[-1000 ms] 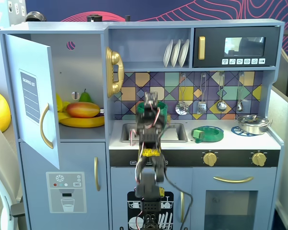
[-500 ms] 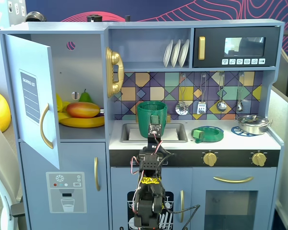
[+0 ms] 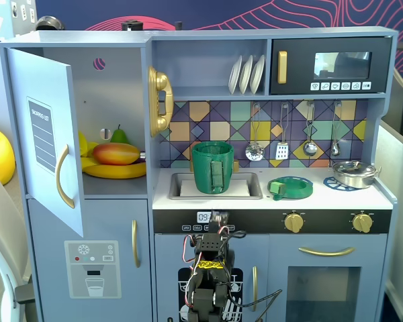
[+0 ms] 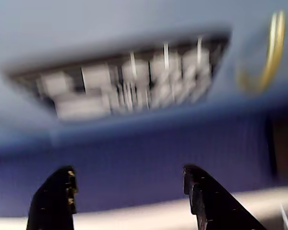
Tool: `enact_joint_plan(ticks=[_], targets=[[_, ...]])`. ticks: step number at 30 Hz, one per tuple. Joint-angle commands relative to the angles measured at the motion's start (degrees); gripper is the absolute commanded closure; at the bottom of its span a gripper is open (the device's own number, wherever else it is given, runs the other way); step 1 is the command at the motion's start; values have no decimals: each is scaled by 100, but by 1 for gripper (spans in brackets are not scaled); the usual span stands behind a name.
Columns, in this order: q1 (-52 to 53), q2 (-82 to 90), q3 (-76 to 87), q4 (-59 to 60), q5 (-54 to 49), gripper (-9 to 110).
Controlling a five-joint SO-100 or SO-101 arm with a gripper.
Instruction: Pick up the green pineapple from the left cabinet and place it in the green recipient
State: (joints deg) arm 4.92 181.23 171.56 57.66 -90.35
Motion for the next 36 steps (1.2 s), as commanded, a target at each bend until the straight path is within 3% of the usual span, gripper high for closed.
enact_joint_plan(ticks=[1, 8, 16, 36], targets=[[-44, 79, 9, 782, 141, 83], [-185, 88, 18, 2250, 246, 83], [-158, 88, 18, 3015, 316, 83], [9, 88, 18, 3015, 387, 83]])
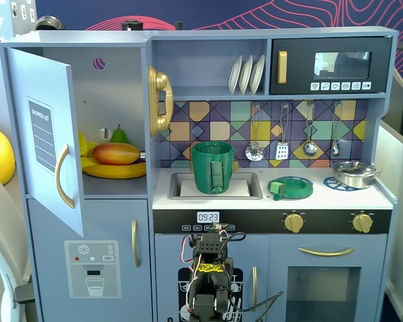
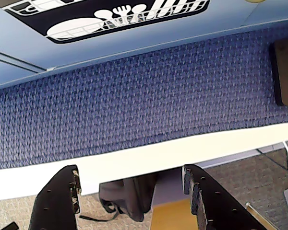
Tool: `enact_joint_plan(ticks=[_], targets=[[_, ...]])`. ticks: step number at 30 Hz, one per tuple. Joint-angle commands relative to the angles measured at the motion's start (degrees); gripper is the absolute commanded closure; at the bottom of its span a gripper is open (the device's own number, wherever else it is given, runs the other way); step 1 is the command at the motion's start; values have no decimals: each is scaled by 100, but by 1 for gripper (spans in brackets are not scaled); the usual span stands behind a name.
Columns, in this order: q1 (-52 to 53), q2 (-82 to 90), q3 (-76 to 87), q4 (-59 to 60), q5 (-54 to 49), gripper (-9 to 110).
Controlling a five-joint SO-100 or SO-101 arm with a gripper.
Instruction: Pick up the green pineapple from the left cabinet and place it in the green recipient
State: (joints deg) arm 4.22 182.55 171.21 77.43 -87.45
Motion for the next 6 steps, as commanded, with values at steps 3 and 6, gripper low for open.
enact_joint_plan(ticks=[3, 6], targets=[[105, -44, 53, 1037, 97, 83], [105, -44, 53, 1037, 97, 83]])
